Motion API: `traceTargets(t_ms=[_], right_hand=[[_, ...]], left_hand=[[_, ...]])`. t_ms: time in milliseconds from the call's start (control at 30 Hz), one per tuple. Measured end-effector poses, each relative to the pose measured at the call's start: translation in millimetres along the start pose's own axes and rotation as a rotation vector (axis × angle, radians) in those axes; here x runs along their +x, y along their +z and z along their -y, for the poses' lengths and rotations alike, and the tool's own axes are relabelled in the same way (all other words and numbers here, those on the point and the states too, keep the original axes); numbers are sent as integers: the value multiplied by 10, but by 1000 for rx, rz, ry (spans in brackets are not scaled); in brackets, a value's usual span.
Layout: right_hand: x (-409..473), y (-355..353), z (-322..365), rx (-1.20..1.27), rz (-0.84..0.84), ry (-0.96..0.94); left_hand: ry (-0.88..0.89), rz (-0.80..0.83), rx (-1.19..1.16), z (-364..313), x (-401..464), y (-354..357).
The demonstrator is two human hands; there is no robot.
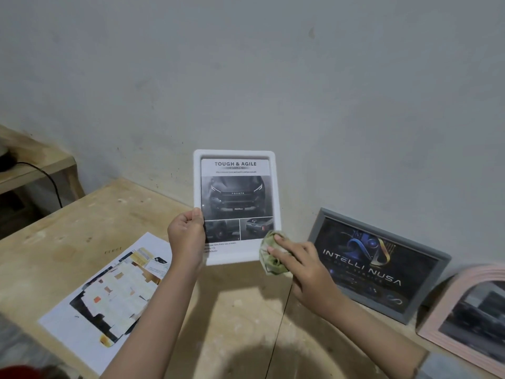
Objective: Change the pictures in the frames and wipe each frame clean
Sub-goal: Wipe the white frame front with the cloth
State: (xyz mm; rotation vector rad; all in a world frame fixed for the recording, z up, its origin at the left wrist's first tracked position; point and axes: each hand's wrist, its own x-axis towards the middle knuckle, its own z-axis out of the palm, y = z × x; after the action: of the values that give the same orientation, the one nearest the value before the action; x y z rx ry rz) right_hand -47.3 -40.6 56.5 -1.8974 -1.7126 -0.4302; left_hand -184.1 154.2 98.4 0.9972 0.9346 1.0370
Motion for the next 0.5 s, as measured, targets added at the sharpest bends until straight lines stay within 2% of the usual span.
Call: traceTargets(t_ms=[133, 200, 267, 400, 500], right_hand=[[-119, -91, 9, 132, 195, 9], [-66, -184, 40, 165, 200, 19], [94, -292, 91, 170, 83, 19], [630, -470, 133, 117, -263, 4], [988, -474, 66, 60, -363, 54]], left_hand=[[92, -21, 78, -40, 48, -14], [105, -12, 95, -48, 50, -27], [98, 37, 121, -31, 32, -33], [163, 170, 255, 82, -98, 36], [171, 258, 284, 165, -270, 147]])
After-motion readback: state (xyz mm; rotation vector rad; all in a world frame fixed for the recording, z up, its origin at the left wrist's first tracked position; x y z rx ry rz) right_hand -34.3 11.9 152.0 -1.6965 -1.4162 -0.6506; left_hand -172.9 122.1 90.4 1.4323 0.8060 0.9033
